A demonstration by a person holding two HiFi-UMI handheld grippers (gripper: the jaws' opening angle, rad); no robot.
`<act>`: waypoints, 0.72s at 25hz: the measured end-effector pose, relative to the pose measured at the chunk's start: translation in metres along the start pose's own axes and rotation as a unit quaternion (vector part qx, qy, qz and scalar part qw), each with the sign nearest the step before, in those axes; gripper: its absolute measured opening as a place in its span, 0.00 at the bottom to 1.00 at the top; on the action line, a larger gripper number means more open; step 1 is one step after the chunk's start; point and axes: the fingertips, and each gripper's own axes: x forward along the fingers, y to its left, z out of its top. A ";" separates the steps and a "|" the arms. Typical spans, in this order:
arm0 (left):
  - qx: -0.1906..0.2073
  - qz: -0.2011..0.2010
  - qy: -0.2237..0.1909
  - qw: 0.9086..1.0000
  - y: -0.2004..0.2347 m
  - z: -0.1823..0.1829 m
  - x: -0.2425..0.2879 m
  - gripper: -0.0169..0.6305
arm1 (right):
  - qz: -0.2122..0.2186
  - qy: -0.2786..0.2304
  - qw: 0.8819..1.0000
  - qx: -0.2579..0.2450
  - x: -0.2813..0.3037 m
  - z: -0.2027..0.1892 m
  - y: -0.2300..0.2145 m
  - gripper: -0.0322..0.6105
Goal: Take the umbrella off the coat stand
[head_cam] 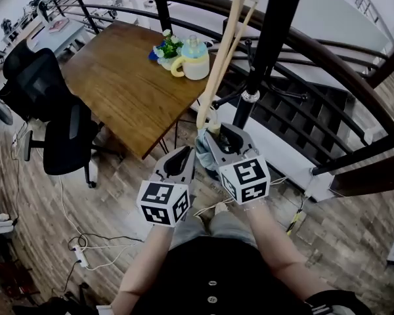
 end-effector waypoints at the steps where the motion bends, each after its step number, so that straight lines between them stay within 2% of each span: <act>1: -0.001 0.000 0.000 1.000 0.001 -0.001 -0.003 0.07 | -0.001 0.001 1.000 0.000 -0.001 -0.001 0.002 0.25; 9: 0.004 -0.014 -0.004 1.000 0.000 -0.004 -0.015 0.07 | -0.004 0.010 1.000 0.004 -0.015 -0.012 0.019 0.25; 18: 0.014 -0.042 0.000 0.999 -0.008 -0.012 -0.026 0.07 | -0.020 0.026 0.999 0.016 -0.056 -0.027 0.032 0.25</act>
